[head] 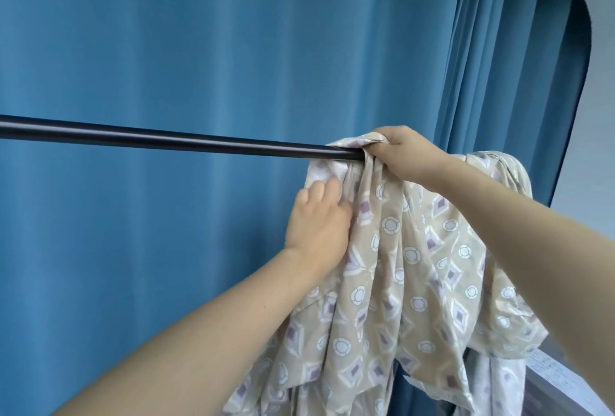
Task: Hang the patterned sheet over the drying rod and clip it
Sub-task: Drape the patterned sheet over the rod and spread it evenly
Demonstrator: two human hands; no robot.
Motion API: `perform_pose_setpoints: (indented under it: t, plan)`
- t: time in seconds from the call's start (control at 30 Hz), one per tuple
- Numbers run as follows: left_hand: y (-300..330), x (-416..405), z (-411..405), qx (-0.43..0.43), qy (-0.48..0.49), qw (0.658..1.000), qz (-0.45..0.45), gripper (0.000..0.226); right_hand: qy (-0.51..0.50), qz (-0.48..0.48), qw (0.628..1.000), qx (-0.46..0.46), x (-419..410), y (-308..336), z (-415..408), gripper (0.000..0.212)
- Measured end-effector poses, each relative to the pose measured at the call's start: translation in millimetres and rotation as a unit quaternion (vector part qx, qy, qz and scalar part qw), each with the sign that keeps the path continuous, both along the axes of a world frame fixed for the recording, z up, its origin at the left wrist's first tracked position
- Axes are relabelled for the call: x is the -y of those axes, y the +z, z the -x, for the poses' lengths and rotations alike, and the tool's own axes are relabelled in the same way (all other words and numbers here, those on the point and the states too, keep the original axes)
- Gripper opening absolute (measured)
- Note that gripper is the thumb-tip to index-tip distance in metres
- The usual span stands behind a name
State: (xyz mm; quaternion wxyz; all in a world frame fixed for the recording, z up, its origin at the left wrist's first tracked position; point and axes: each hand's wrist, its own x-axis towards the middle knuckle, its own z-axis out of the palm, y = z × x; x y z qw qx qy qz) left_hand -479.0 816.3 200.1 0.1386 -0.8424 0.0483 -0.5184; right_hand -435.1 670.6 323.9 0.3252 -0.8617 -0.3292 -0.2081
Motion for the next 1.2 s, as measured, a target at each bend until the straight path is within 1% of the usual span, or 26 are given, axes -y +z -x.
perform_pose_setpoints:
  t: [0.03,0.07,0.1,0.13,0.17,0.2,0.23,0.27,0.33,0.37,0.4,0.47,0.53,0.6,0.63,0.73,0.77,0.83,0.87,0.9,0.93,1.0,1.03,1.1,1.13,1.2]
  plan:
    - [-8.9,-4.5,1.7,-0.041,0.013,0.996,-0.083,0.024,-0.005,-0.002,1.0,0.002,1.4,0.4,-2.4,0.022]
    - [-19.3,-12.1,3.5,-0.124,0.032,0.981,-0.146,0.035,-0.012,-0.001,1.0,0.006,2.9,0.3,-3.8,0.023]
    - [-29.8,-21.4,4.8,-0.245,0.071,0.95,-0.178,0.04,-0.019,0.0,1.0,0.01,4.5,-0.3,-5.1,0.024]
    - [-37.9,-30.7,7.8,-0.365,0.126,0.906,-0.175,0.041,-0.022,0.001,1.0,0.013,5.6,-1.3,-5.9,0.024]
    - [-41.7,-38.2,11.8,-0.453,0.182,0.861,-0.139,0.04,-0.022,0.0,1.0,0.017,6.1,-2.3,-6.6,0.023]
    - [-41.7,-44.2,13.5,-0.51,0.211,0.83,-0.08,0.037,-0.022,-0.001,1.0,0.022,5.5,-3.2,-6.3,0.022]
    - [-38.4,-47.5,13.9,-0.541,0.207,0.815,-0.021,0.033,-0.023,-0.001,0.999,0.026,3.8,-4.1,-5.1,0.022]
    - [-32.9,-48.3,13.1,-0.547,0.173,0.818,0.033,0.025,-0.023,0.002,0.999,0.031,2.1,-4.7,-3.9,0.023]
    - [-18.2,-44.6,5.2,-0.488,0.046,0.857,0.157,0.012,-0.028,0.008,0.999,0.039,-1.4,-6.9,-4.7,0.023]
    - [-10.5,-39.5,0.1,-0.445,-0.035,0.868,0.219,0.016,-0.036,0.01,0.998,0.042,-2.7,-8.7,-5.7,0.025]
    - [-4.8,-33.0,-4.6,-0.409,-0.107,0.867,0.262,0.022,-0.043,0.009,0.998,0.049,-3.4,-11.5,-7.4,0.026]
    - [-0.4,-18.8,-7.9,-0.382,-0.19,0.868,0.253,0.03,-0.053,0.006,0.994,0.096,-3.6,-20.0,-12.7,0.025]
    - [-8.7,-11.2,-10.6,-0.426,-0.164,0.873,0.172,0.022,-0.089,-0.001,0.98,0.179,-2.1,-30.6,-15.7,0.027]
    - [-20.7,-9.8,-11.4,-0.5,-0.052,0.859,0.098,0.013,-0.121,-0.01,0.965,0.234,1.2,-37.4,-12.0,0.029]
    - [-24.6,-12.9,-13.0,-0.504,-0.008,0.858,0.1,0.011,-0.112,-0.011,0.966,0.235,3.7,-38.8,-8.9,0.029]
    - [-14.6,-30.8,-7.8,-0.415,0.05,0.883,0.213,0.02,-0.039,-0.038,0.985,0.167,8.1,-40.6,9.1,0.025]
    - [-5.4,-36.9,-3.5,-0.404,0.058,0.878,0.25,0.024,-0.026,-0.057,0.988,0.142,9.0,-40.6,13.8,0.025]
    - [13.6,-45.9,6.9,-0.447,0.066,0.833,0.318,0.025,-0.006,-0.105,0.99,0.095,9.9,-41.8,17.7,0.021]
    - [21.3,-48.9,11.4,-0.452,0.067,0.821,0.343,0.024,0.007,-0.134,0.989,0.067,9.7,-42.3,18.8,0.016]
    - [26.3,-50.9,14.7,-0.437,0.053,0.822,0.361,0.024,0.02,-0.164,0.986,0.033,10.0,-41.5,20.7,0.011]
    - [28.6,-53.2,16.3,-0.409,0.036,0.835,0.366,0.031,0.034,-0.187,0.982,-0.004,9.6,-40.6,24.7,0.007]
    - [32.7,-55.8,24.1,-0.369,0.048,0.877,0.304,0.055,0.063,-0.197,0.976,-0.063,6.9,-40.7,32.0,0.014]
    - [35.4,-53.4,31.8,-0.375,0.073,0.889,0.252,0.059,0.074,-0.19,0.976,-0.076,4.9,-41.5,35.1,0.018]
    - [46.0,-46.6,50.1,-0.425,0.093,0.884,0.173,0.043,0.079,-0.167,0.98,-0.076,-0.5,-43.2,38.9,0.015]
    - [54.2,-40.9,61.1,-0.442,0.08,0.877,0.169,0.031,0.078,-0.155,0.982,-0.07,-2.9,-43.7,40.5,0.014]
    - [73.9,-31.3,90.9,-0.419,0.035,0.889,0.184,0.027,0.079,-0.121,0.987,-0.065,-7.3,-44.4,43.1,0.017]
